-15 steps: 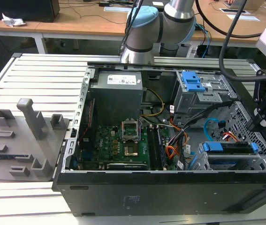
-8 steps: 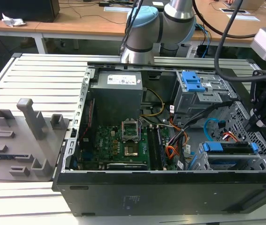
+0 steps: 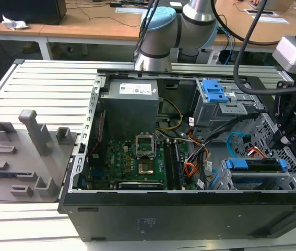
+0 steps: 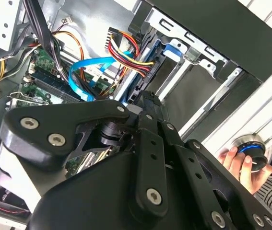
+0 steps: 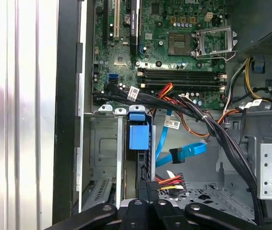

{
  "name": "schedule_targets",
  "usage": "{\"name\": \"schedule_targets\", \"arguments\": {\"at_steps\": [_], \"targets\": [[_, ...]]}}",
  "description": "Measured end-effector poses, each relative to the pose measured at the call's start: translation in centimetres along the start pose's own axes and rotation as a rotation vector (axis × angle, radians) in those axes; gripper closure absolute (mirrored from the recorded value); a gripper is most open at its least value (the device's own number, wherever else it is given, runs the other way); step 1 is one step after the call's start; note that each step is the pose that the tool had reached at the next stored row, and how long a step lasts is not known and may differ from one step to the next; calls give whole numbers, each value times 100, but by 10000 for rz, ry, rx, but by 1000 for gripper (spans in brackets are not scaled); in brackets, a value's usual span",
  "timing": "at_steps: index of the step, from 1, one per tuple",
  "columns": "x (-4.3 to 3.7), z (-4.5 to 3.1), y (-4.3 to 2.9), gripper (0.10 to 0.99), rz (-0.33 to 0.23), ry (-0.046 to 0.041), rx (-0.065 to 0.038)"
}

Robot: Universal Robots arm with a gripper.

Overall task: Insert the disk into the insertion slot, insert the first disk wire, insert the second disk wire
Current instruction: 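Insert the first disk wire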

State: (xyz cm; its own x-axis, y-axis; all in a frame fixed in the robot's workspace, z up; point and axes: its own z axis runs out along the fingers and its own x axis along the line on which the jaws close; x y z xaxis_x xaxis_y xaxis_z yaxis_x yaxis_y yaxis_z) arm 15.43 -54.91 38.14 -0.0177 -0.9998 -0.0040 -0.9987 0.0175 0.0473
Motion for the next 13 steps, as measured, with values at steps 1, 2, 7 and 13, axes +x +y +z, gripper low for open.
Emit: {"name": "schedule_targets", "arguments": {"at_steps": [1, 2, 7, 13], "targets": [[0, 17, -1, 980, 0, 0, 0], [0, 25, -1, 980, 0, 0, 0], [0, 52, -2, 980, -1, 0, 0], [2, 93, 24, 980, 0, 0, 1]]}}
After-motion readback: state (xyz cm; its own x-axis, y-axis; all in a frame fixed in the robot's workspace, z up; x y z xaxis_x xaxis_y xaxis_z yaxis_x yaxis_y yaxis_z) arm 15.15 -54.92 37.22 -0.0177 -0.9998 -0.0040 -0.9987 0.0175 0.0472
